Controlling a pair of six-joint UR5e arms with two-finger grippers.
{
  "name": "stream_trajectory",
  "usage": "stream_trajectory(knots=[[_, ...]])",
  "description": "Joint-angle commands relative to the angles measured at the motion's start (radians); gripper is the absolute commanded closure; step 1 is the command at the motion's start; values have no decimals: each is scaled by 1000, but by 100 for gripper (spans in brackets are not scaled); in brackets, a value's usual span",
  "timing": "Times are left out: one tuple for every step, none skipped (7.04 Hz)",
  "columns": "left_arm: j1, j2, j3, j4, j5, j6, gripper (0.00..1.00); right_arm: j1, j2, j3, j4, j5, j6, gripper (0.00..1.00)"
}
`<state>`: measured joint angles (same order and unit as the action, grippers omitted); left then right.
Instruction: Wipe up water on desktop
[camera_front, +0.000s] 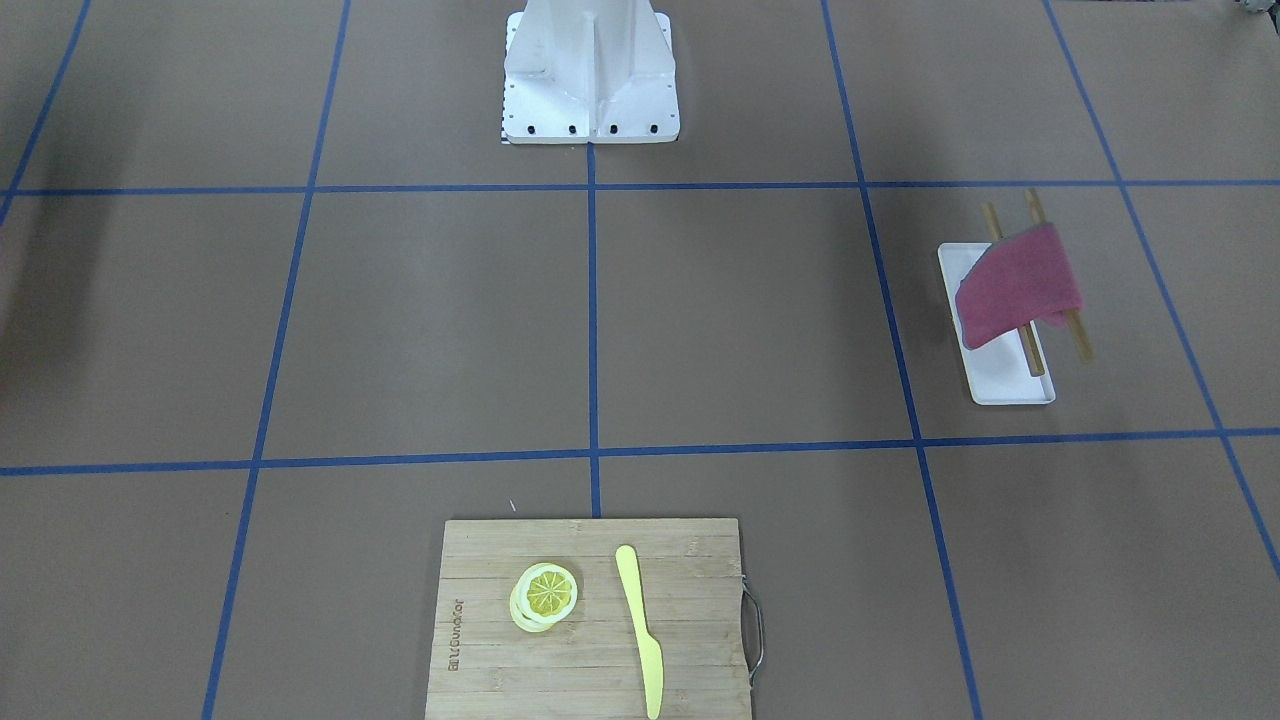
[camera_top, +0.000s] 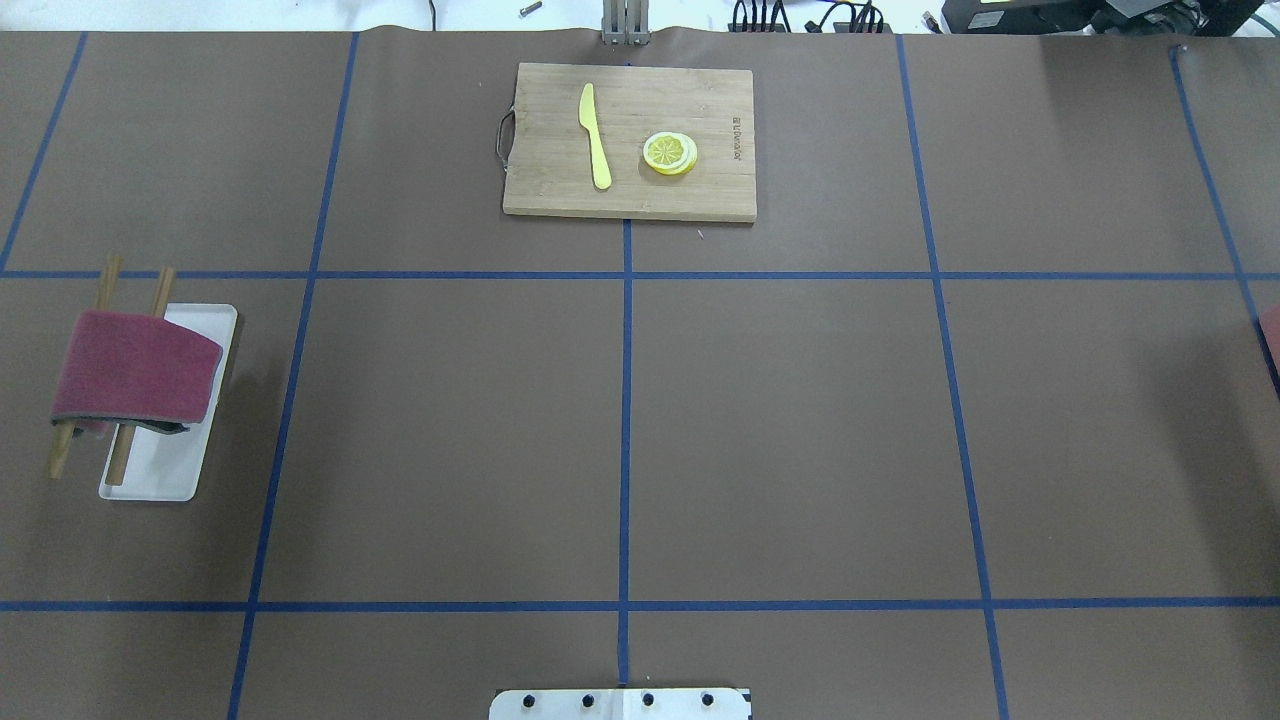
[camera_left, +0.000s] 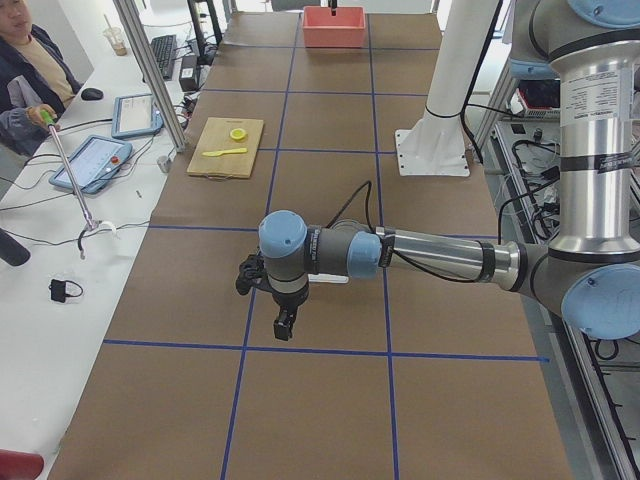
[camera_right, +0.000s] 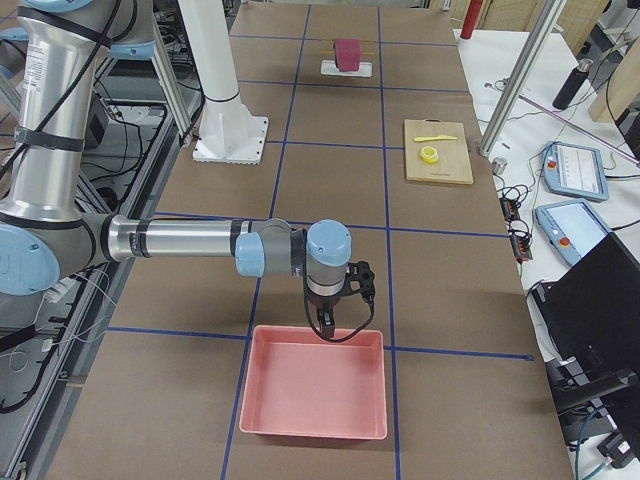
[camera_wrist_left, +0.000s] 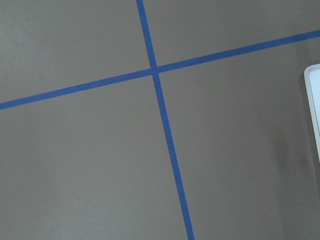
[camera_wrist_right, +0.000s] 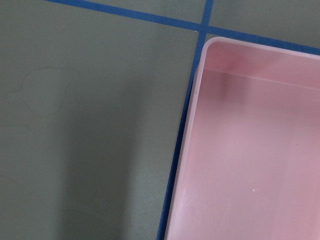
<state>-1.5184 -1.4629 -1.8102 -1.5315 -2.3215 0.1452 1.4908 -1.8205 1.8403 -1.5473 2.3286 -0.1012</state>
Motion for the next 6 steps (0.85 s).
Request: stream_trajectory(knots=[[1,3,-1,-4,4,-1,2,2,-52,40,-1,6,0,0],[1,3,-7,-4,4,-1,2,0,-56,46,-1,2,0,0],[3,3,-1,-4,4,-1,2,0,-54,42,-1,6,1,0],[1,10,-9,-9,-7,-1,2,0,-53,42,-1,12,2,0],[0,10,-14,-9,-9,-1,2,0,-53,49,-1,14,2,0],[0,10,-12,-9,-9,-1,2,2,-59,57,-1,21,3,0]])
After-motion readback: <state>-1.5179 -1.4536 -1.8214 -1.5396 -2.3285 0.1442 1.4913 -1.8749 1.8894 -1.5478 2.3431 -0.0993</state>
